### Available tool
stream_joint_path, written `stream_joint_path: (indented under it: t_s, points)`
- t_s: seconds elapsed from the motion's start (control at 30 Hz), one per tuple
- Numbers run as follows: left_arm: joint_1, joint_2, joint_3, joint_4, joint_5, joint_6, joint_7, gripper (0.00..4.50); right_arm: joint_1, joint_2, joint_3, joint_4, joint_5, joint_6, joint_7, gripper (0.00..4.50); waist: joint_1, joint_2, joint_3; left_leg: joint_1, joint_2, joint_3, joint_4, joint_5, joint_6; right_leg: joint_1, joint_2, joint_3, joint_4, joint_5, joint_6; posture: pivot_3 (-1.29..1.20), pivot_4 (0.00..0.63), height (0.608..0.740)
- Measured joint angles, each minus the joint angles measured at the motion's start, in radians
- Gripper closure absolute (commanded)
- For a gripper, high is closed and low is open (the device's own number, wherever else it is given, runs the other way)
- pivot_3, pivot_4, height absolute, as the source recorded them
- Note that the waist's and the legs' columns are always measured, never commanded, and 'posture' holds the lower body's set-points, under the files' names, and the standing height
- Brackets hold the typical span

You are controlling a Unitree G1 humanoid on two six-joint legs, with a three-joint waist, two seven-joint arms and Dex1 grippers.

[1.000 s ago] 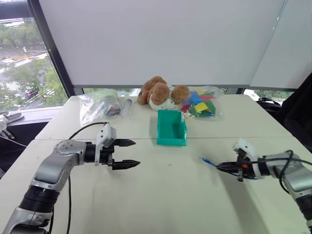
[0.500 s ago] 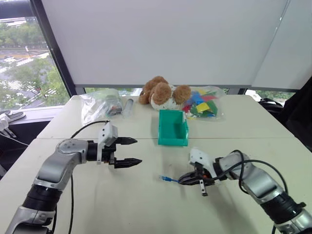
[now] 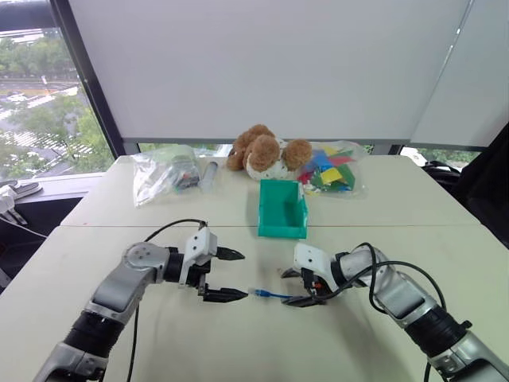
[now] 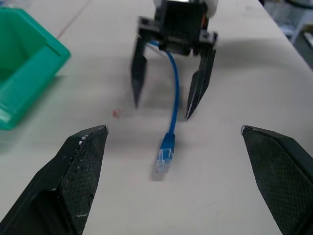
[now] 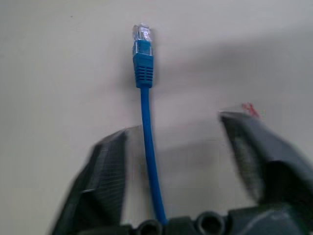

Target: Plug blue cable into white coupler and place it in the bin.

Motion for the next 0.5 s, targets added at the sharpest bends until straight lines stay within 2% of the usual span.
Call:
stream_joint_path:
  t_s: [0.3,0.5]
  points:
    - [-0.1,-0.101,-0.087,0.266,0.085,-0.155,-0.127,0.0,0.089,-0.109,-0.15,-0.302,0.105,0.184,0.003,0.04,0.001,0.0,0.0,0.0,0.0,0.0,0.0,0.0,0.0,0.0,0.0,0.0,0.0,0.0,0.0,0.0,0.15,0.74]
    - [-0.164,-0.154,-0.118,0.445,0.164,-0.265,-0.149,0.0,0.143,-0.118,-0.201,-0.414,0.153,0.282,-0.048,0.04,0.001,0.0,0.0,-0.001,0.0,0.0,0.0,0.0,0.0,0.0,0.0,0.0,0.0,0.0,0.0,0.0,0.15,0.74]
